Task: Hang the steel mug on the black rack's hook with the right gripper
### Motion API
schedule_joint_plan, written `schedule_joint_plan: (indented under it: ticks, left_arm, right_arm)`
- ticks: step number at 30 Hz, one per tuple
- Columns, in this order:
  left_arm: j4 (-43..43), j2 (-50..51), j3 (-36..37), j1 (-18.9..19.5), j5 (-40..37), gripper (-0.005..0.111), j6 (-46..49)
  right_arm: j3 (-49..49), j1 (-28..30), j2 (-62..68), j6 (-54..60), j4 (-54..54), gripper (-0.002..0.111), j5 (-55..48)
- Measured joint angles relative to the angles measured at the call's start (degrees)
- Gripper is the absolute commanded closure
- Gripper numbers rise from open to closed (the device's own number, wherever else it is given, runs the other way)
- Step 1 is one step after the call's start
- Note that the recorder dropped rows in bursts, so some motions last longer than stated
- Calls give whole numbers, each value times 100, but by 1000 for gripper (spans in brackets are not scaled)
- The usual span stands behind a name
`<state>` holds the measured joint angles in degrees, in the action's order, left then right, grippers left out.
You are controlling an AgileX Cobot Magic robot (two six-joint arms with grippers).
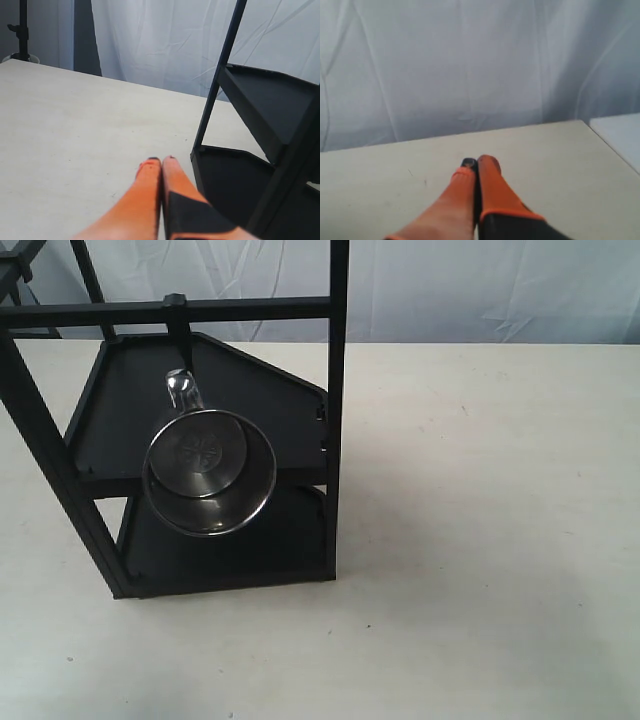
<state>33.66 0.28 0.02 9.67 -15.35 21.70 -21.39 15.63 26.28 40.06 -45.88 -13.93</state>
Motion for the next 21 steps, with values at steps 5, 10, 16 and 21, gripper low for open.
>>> schedule_joint_plan:
  ticks: [5,10,16,21]
  left_arm:
    - [0,0,0,0,0,105,0]
    - [0,0,0,0,0,105,0]
    - [0,0,0,0,0,105,0]
    - [0,0,0,0,0,105,0]
  right_arm:
    - [533,188,-722,-2885,2660,109,-254]
    - [1011,200,-1536,-3476,3424,109,-365]
    - [1288,200,-2156,-3674,3823,109,-582]
    - [1293,-159,-2379,-3727,3930,109,-1071]
